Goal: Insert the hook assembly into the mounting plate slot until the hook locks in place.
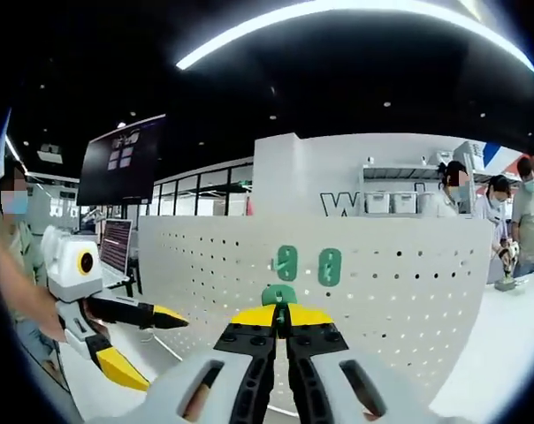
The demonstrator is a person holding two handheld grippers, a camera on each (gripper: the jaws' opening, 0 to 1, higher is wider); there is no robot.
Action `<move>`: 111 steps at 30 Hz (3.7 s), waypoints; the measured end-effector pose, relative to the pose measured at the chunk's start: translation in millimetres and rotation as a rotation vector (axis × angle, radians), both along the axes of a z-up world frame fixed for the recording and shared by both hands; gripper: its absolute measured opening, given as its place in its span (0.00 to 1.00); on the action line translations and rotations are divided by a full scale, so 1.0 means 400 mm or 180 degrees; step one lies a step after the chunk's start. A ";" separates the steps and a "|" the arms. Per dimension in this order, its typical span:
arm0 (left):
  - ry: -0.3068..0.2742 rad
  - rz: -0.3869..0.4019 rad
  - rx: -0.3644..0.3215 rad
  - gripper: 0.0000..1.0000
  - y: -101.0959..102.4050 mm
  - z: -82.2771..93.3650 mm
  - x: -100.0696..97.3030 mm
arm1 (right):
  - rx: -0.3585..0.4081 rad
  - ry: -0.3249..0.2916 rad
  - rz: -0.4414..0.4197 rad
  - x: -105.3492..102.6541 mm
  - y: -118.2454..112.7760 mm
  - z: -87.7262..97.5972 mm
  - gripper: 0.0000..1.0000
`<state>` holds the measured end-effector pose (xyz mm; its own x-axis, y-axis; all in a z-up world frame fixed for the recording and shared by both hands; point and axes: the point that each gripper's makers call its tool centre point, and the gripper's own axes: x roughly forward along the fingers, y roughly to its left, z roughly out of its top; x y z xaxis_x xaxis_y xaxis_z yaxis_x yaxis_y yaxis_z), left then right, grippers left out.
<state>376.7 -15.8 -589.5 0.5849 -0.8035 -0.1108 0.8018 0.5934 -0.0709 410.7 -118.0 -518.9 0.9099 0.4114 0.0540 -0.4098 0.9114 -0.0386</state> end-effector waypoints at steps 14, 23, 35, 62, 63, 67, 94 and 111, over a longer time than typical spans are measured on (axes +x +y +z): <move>0.0031 0.0077 0.0008 0.78 0.023 -0.010 -0.013 | -0.0034 -0.0069 -0.0274 0.039 -0.072 0.029 0.01; 0.0061 0.0158 -0.0034 0.78 0.052 -0.016 -0.021 | 0.0002 -0.0115 -0.0419 0.069 -0.124 0.048 0.01; 0.0072 0.0255 -0.0082 0.78 0.080 -0.016 -0.025 | 0.0049 -0.0159 -0.0526 0.090 -0.152 0.053 0.01; 0.0038 0.0397 -0.0139 0.79 0.112 -0.006 -0.032 | 0.0134 -0.0230 -0.0667 0.153 -0.175 0.069 0.01; 0.0049 0.0402 -0.0137 0.79 0.114 -0.007 -0.032 | 0.0125 -0.0232 -0.0674 0.156 -0.174 0.068 0.01; 0.0044 0.0406 -0.0133 0.78 0.117 -0.007 -0.034 | 0.0124 -0.0233 -0.0683 0.164 -0.169 0.066 0.01; 0.0057 0.0466 -0.0137 0.78 0.141 -0.006 -0.030 | 0.0126 -0.0228 -0.0731 0.214 -0.153 0.055 0.01; 0.0080 0.0469 -0.0137 0.77 0.142 -0.012 -0.034 | 0.0196 -0.0219 -0.0835 0.219 -0.168 0.054 0.01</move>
